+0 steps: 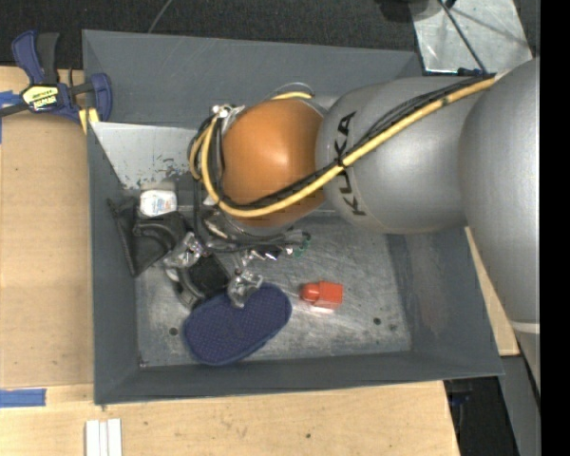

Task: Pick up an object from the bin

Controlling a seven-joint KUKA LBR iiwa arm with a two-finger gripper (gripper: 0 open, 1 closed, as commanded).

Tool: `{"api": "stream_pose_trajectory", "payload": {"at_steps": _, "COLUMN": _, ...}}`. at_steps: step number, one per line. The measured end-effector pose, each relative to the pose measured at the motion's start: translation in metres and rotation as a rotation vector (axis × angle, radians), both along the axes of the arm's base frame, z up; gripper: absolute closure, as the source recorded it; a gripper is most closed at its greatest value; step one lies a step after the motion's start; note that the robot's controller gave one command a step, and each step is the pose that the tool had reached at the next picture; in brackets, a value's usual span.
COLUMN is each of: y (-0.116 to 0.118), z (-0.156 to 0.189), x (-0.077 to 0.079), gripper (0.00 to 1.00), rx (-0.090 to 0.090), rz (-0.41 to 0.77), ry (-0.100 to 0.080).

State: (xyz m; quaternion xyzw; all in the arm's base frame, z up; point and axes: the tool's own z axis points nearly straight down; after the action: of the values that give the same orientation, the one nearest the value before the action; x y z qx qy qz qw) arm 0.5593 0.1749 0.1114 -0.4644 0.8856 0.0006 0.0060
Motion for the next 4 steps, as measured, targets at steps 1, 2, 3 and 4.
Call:
{"api": "stream_pose_trajectory", "payload": {"at_steps": 1, "y": 0.003, "z": 0.001, "x": 0.0, "gripper": 1.0, "rx": 0.005, "rz": -0.001, "ry": -0.003}}
{"api": "stream_pose_trajectory", "payload": {"at_steps": 2, "y": 0.015, "z": 0.245, "x": 0.005, "gripper": 1.0, "rx": -0.006, "rz": 0.428, "ry": -0.004}}
{"api": "stream_pose_trajectory", "payload": {"at_steps": 3, "y": -0.049, "z": 0.163, "x": 0.052, "gripper": 1.0, "rx": -0.009, "rz": 0.769, "ry": 0.011}}
{"api": "stream_pose_trajectory", "payload": {"at_steps": 4, "y": -0.038, "z": 0.112, "x": 0.047, "gripper": 1.0, "rx": -0.007, "rz": 0.625, "ry": 0.009}}
